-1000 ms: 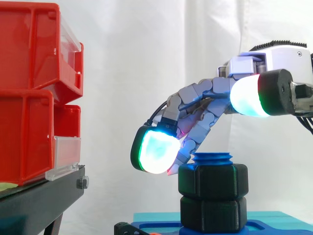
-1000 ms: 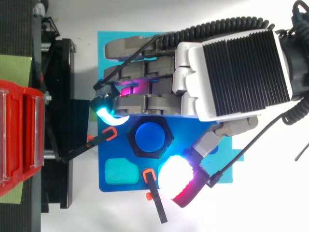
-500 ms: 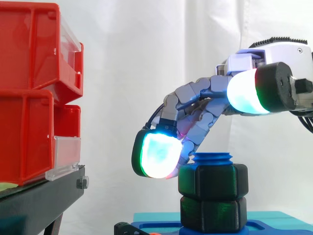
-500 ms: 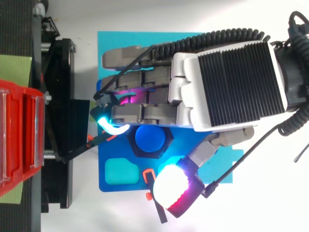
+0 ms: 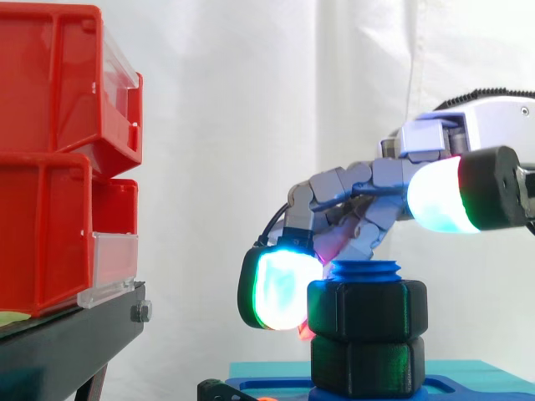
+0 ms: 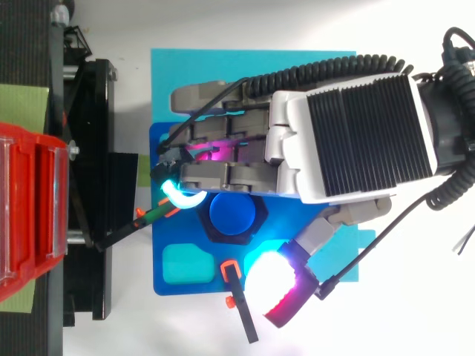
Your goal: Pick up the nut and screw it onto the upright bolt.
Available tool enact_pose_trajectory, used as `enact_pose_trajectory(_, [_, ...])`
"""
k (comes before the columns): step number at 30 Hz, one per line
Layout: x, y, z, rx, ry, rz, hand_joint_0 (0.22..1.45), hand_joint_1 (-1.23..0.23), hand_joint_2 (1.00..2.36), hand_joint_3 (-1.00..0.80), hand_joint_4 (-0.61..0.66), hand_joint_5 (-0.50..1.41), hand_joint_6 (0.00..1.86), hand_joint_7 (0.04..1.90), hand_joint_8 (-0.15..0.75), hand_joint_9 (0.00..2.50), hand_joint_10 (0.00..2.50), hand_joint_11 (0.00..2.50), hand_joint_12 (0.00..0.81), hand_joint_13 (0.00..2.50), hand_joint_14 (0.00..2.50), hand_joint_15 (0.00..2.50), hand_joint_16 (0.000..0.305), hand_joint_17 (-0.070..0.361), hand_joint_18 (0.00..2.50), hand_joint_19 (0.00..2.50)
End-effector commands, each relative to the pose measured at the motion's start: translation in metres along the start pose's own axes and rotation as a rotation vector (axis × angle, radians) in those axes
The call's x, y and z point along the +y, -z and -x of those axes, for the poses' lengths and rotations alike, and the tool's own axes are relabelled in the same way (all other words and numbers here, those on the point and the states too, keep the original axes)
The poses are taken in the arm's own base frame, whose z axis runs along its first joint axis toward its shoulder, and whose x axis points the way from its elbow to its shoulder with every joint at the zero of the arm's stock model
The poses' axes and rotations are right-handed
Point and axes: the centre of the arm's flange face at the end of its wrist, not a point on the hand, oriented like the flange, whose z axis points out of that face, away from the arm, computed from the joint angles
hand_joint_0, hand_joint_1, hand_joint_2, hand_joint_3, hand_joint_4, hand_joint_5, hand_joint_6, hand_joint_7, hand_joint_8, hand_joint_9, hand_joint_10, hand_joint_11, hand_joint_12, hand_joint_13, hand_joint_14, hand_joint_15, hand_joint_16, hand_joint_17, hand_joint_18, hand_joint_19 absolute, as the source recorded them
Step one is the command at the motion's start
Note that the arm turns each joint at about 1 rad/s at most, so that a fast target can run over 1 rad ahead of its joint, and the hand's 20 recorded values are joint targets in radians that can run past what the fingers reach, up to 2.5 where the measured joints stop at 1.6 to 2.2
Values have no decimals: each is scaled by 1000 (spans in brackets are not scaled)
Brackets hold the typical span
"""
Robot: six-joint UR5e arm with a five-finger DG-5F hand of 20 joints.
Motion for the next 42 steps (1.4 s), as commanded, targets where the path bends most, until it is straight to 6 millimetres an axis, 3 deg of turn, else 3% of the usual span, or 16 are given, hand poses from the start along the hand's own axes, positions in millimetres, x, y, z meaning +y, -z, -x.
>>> enact_pose_trajectory(1, [-2,3,-6,2,-3,-3,484,-158,1000,-500,239,-33,504,1298,299,961,0,0,295,607,0,0,30,68,238,0])
enact_pose_trajectory(11, [-6,5,-9,-2,-9,-4,496,-171,1000,-500,218,-9,500,1517,300,1020,0,0,285,657,0,0,28,63,290,0])
enact_pose_trajectory(42, [-10,7,-7,-7,-8,-8,516,-179,1000,-500,164,-12,666,1292,306,1144,0,14,267,732,0,0,25,56,373,0])
